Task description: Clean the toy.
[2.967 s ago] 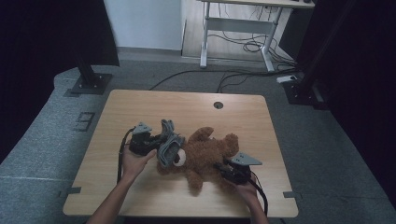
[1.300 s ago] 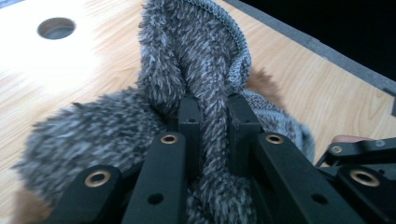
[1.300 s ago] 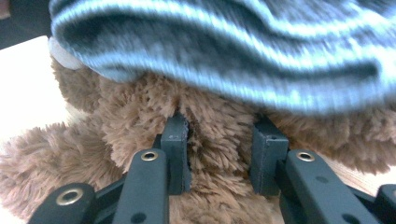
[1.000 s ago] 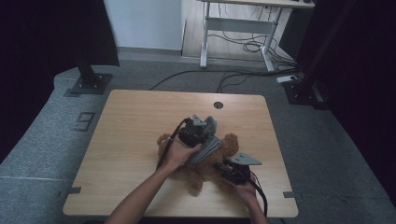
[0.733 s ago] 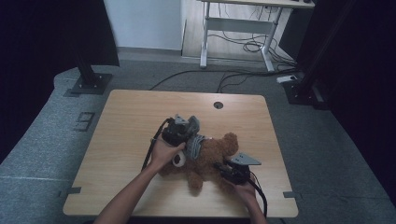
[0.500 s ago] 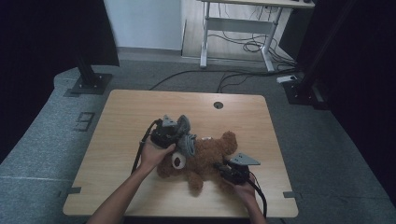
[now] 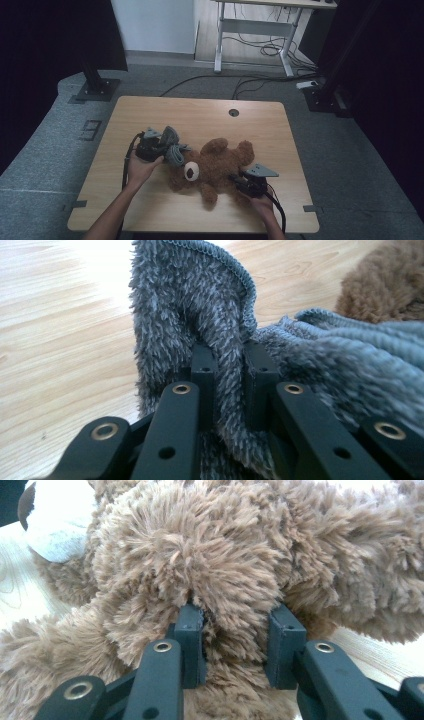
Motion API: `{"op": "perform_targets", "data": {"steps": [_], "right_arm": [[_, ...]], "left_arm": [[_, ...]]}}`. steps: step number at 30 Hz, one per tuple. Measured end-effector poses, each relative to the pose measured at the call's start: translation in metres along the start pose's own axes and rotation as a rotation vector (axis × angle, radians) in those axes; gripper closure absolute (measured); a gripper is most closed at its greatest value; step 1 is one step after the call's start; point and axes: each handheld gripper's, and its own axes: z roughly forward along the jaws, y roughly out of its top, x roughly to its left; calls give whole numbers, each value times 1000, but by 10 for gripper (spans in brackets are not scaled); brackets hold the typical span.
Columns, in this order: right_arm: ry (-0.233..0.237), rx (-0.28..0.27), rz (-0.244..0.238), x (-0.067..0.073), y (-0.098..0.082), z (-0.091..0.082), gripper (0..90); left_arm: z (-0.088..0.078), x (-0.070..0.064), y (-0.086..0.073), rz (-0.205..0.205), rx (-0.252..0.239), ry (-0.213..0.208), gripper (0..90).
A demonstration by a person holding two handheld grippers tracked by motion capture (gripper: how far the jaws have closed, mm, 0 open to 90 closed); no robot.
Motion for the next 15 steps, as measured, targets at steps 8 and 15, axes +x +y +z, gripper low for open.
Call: {"op": "perform_targets", "data": {"steps": [8,15], "right_arm": [[0,0,2,-1,0,0,656],[-2,0,0,1,0,0,655]], "left_arm": [[-14,-34,5,61,-64,-144,786],[1,-30,-15,58,-57,-80,787]]}}
